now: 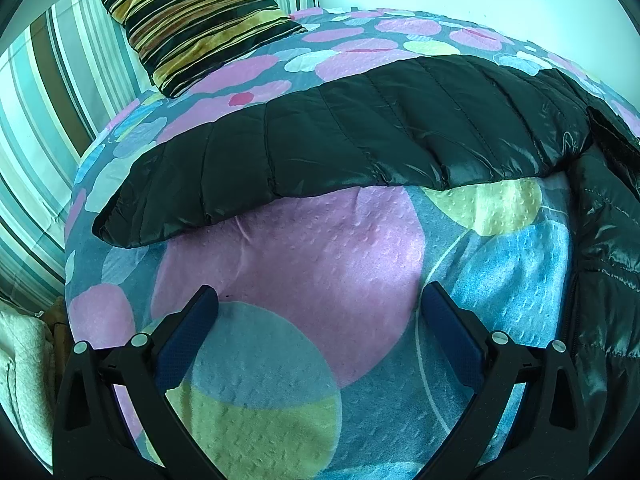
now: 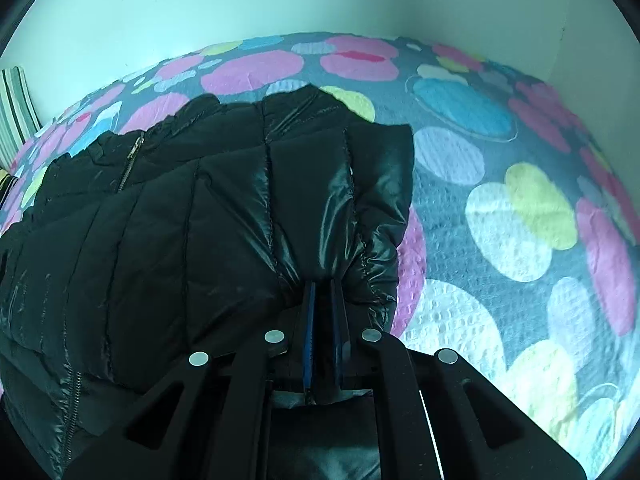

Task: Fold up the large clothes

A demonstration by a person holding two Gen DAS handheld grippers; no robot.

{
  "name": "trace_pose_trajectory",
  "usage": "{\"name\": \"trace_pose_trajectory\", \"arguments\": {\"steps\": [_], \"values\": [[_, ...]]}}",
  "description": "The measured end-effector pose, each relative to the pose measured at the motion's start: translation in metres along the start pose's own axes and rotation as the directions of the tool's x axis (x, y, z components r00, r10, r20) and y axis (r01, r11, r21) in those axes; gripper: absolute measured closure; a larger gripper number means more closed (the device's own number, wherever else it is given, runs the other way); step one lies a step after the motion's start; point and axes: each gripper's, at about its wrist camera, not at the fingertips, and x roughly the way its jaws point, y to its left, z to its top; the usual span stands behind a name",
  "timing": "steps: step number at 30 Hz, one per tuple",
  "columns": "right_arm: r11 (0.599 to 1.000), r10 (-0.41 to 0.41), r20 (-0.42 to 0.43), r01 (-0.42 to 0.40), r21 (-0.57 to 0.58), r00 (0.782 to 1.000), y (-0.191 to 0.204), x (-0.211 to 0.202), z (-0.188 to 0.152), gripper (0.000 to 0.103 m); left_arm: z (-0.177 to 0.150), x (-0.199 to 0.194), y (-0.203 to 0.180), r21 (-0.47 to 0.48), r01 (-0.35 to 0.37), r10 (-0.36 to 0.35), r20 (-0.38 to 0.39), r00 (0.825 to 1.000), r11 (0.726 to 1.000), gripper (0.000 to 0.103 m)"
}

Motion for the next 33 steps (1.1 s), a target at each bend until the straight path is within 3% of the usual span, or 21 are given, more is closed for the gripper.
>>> {"name": "trace_pose_trajectory", "arguments": {"steps": [1,2,3,5,10,12,15,19,25,29,33], "values": [[1.000,-0.004,0.009,0.004,0.012,1.000,0.001,-0.007,0.001,0.093,0.000,0.000,0.000,-0.002,0.002,-0.002,-0.001,1.000,1.000,0.002],[1.000,-0.010,0.021,0.009,0.021,1.000,0.002,-0.015,0.001,0.085,0.000,0.000,0.001,-0.005,0.006,-0.006,-0.002,1.000,1.000,0.002],[1.000,-0.018,0.034,0.017,0.024,0.999,0.005,-0.022,0.000,0.062,0.001,0.001,0.001,-0.006,0.008,-0.008,-0.003,1.000,1.000,0.002],[0.999,-0.046,0.062,0.044,0.018,0.997,0.012,-0.032,-0.002,0.035,0.000,0.001,0.002,-0.010,0.012,-0.012,-0.004,1.000,1.000,0.002],[0.997,-0.083,0.034,0.083,0.001,0.996,0.026,-0.019,-0.012,0.033,0.001,0.001,0.004,-0.020,0.024,-0.025,-0.006,1.000,1.000,0.002],[0.994,-0.113,0.037,0.113,0.000,0.993,0.026,-0.011,-0.016,0.026,0.001,0.002,0.004,-0.025,0.031,-0.031,-0.009,0.999,0.999,0.002],[0.991,-0.132,0.034,0.132,-0.001,0.991,0.027,0.000,-0.021,0.023,0.002,0.002,0.005,-0.029,0.035,-0.036,-0.011,0.999,0.999,0.002],[0.986,-0.165,0.051,0.166,-0.020,0.985,0.033,0.001,-0.024,0.023,0.003,0.003,0.009,-0.046,0.056,-0.057,-0.017,0.998,0.997,0.002],[0.988,-0.155,0.049,0.154,0.005,0.987,0.029,0.005,-0.027,0.019,0.004,-0.007,0.024,-0.046,0.115,-0.116,-0.014,0.993,0.992,0.002],[0.989,-0.146,0.051,0.146,0.016,0.988,0.028,0.005,-0.028,0.018,0.014,-0.019,0.072,-0.190,0.185,-0.185,0.019,0.983,0.964,0.002],[0.989,-0.144,0.053,0.144,0.017,0.988,0.026,0.004,-0.028,0.018,0.022,-0.008,0.125,-0.326,0.246,-0.254,0.020,0.967,0.913,0.002]]}}
